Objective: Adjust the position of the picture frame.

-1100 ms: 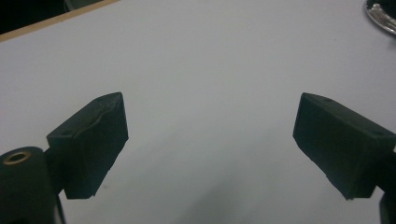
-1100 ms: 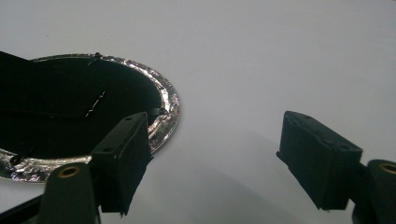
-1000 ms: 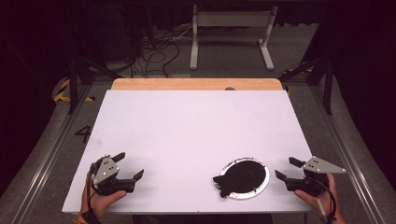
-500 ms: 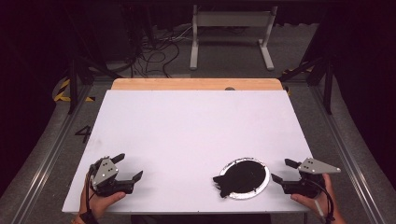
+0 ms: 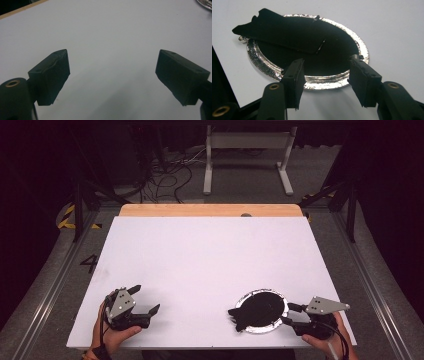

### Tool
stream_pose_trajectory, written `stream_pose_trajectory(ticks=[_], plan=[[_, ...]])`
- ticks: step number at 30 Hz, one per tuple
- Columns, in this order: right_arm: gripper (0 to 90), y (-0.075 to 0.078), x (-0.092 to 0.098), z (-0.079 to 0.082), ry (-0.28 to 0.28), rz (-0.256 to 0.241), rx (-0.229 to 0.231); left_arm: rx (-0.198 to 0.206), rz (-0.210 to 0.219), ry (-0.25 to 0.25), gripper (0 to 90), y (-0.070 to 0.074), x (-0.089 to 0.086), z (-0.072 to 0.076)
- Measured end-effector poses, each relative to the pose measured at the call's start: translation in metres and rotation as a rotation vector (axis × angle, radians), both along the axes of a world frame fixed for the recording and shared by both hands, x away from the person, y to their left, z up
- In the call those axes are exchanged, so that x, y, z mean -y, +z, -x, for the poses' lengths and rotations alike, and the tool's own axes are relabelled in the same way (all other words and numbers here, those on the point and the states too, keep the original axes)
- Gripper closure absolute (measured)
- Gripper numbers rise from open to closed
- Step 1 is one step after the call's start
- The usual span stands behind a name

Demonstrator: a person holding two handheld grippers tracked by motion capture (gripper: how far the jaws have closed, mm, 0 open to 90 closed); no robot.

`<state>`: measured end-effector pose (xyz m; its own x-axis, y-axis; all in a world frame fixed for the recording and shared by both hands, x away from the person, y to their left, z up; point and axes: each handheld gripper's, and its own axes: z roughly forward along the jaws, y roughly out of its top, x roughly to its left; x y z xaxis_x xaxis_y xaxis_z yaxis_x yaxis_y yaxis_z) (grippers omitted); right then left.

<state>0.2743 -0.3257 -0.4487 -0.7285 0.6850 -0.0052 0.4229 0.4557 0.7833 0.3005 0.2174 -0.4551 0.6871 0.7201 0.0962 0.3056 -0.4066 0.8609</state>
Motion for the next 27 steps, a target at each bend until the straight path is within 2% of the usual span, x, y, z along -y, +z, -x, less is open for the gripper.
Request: stream_pose_trajectory(ticks=[4,6,8,11,13,16,19,27], plan=[[45.4,0.001,-0.003,0.002,-0.011,-0.002,-0.003,-0.005,0.001,0.003,12.9,-0.001,-0.002,0.001],[48.2,0.001,-0.003,0.004,-0.019,0.003,0.003,-0.003,0.003,0.009,13.0,0.000,-0.005,0.002],[54.8,0.000,-0.003,0.008,-0.025,0.015,0.019,0.003,0.012,0.009,13.2,0.001,-0.007,0.004],[65.2,0.001,-0.002,0.013,-0.015,0.069,0.030,0.013,0.016,0.013,13.6,0.003,-0.010,0.005],[71.1,0.000,0.002,0.014,-0.012,0.052,0.007,0.007,0.019,0.021,14.0,0.002,-0.011,0.004],[79.2,-0.004,0.002,0.013,-0.001,0.057,-0.015,0.002,0.012,0.023,14.2,0.001,-0.011,0.003],[89.9,-0.007,-0.004,0.013,0.012,0.086,-0.018,0.000,0.009,0.027,14.1,0.001,-0.012,0.004],[90.0,-0.009,-0.006,0.015,0.035,0.049,-0.047,-0.010,0.001,0.018,14.2,-0.001,-0.009,0.003]])
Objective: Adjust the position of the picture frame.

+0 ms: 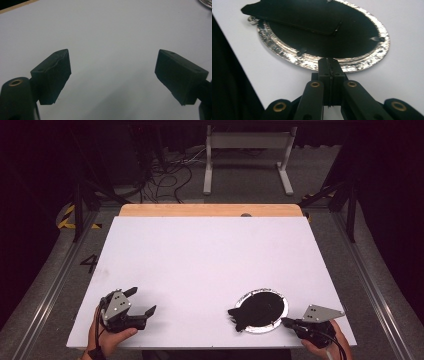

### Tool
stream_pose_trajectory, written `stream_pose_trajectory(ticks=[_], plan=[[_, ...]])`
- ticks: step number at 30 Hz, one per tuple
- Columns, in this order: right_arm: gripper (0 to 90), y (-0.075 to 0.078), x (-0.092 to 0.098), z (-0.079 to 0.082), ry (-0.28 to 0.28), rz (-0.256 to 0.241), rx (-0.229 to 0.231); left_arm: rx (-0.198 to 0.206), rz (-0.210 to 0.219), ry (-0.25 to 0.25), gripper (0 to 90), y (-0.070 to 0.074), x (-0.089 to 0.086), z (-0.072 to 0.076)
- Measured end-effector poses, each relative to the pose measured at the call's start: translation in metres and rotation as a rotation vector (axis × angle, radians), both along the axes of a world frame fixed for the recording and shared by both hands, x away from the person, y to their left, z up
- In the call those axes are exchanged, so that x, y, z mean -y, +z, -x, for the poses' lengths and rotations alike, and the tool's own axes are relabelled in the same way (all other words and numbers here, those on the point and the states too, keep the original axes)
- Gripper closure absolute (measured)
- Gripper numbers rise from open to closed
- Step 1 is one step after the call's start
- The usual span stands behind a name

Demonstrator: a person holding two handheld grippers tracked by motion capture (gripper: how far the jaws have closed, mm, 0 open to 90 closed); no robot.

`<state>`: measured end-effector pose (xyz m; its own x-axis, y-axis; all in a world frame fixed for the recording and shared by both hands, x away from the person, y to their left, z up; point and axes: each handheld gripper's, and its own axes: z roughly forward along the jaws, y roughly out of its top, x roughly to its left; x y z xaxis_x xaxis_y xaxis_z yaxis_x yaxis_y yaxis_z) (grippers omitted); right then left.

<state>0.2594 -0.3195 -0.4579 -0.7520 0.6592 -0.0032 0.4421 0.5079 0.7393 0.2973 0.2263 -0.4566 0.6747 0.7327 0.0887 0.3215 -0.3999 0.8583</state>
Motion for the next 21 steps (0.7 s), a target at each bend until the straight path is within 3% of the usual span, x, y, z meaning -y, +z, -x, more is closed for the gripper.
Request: stream_pose_trajectory(ticks=[3,7,11,14,21], plan=[[90.0,-0.001,-0.003,0.000,-0.002,-0.002,0.008,-0.005,-0.004,-0.002,14.3,-0.001,0.001,-0.001],[90.0,-0.002,-0.012,0.004,-0.022,0.042,0.058,-0.010,-0.004,0.007,15.3,-0.001,0.000,-0.002],[90.0,-0.004,-0.013,0.004,-0.032,0.024,0.070,-0.013,0.000,0.010,15.5,-0.001,0.000,-0.002],[90.0,-0.004,-0.015,0.004,-0.029,0.040,0.088,-0.020,-0.006,0.012,15.5,-0.001,0.002,-0.003],[90.0,-0.003,-0.016,0.001,-0.028,0.044,0.077,-0.023,-0.021,0.004,15.6,-0.002,0.004,-0.003]])
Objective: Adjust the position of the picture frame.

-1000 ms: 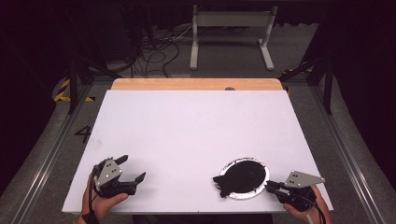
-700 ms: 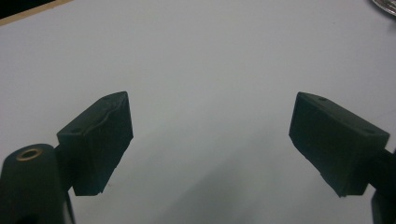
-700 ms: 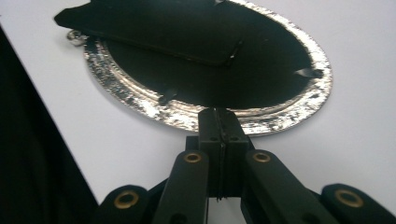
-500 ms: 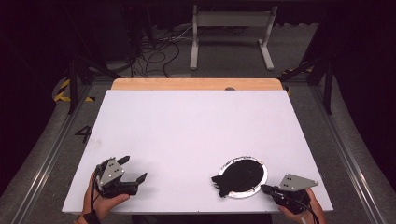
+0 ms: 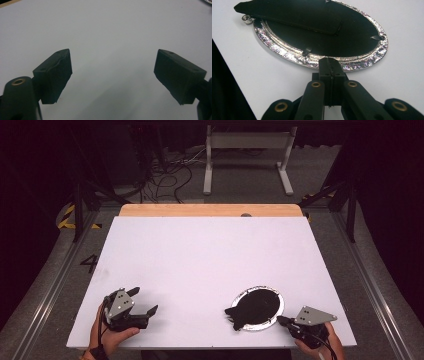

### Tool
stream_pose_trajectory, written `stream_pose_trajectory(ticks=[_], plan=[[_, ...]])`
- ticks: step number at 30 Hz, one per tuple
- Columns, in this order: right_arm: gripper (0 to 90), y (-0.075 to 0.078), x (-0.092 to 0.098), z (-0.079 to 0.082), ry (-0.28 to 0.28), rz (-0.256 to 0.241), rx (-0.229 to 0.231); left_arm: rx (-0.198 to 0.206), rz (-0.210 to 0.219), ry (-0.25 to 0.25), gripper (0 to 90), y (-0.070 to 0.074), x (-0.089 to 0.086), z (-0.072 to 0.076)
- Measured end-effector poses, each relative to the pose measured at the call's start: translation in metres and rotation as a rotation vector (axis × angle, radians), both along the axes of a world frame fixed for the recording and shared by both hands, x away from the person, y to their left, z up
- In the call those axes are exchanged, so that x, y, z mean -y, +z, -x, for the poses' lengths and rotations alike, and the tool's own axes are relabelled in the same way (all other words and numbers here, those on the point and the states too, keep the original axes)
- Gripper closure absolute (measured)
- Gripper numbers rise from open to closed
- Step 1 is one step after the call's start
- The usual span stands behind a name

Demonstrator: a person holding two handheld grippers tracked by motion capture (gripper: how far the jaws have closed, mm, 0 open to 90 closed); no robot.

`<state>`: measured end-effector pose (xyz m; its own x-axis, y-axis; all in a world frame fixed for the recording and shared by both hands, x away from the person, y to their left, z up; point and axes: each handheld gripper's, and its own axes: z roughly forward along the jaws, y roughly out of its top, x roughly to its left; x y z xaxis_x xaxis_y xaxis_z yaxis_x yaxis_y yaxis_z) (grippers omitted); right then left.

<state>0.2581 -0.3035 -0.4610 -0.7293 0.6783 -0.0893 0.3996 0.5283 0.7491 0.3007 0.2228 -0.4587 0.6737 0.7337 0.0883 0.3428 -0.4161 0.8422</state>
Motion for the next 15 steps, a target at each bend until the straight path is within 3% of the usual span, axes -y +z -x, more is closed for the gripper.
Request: stream_pose_trajectory(ticks=[15], plan=[[90.0,0.0000,-0.0011,-0.0045,0.003,-0.003,-0.001,-0.007,-0.022,-0.014,15.3,-0.0020,0.0027,0.0004]])
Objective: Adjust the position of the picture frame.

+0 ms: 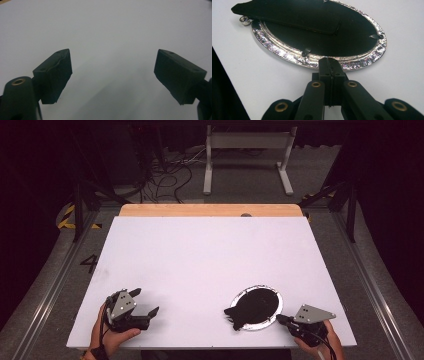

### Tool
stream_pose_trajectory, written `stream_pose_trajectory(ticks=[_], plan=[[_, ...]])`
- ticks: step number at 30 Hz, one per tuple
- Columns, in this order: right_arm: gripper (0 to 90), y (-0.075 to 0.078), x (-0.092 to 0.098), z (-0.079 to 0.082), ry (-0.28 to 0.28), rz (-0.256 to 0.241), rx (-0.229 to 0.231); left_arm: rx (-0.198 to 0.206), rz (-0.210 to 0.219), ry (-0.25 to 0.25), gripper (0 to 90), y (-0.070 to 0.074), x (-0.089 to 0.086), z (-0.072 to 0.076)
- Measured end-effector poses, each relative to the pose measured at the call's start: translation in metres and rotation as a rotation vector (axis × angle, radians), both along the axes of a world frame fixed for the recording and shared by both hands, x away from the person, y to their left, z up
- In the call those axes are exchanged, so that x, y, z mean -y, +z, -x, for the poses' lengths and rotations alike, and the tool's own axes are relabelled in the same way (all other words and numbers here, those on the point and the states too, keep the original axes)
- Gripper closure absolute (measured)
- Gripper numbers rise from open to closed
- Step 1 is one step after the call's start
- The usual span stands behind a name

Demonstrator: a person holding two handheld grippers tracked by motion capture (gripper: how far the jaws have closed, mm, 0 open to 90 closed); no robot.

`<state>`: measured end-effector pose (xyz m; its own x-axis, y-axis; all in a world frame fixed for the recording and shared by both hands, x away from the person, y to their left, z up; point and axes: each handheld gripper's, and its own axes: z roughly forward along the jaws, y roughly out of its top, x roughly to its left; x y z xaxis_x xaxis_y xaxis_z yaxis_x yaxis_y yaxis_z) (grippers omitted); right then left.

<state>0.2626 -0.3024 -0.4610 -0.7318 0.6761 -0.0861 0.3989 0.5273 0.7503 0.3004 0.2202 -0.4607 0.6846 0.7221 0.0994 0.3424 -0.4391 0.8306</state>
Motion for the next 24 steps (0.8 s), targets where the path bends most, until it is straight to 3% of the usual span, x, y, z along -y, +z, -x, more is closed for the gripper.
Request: stream_pose_trajectory(ticks=[14,24], plan=[[90.0,0.001,-0.006,-0.004,-0.020,0.036,0.016,-0.008,-0.017,-0.013,15.1,0.000,0.000,0.001],[90.0,0.001,-0.006,-0.011,-0.031,0.014,0.000,-0.016,-0.028,-0.021,15.1,-0.002,0.001,0.000]])
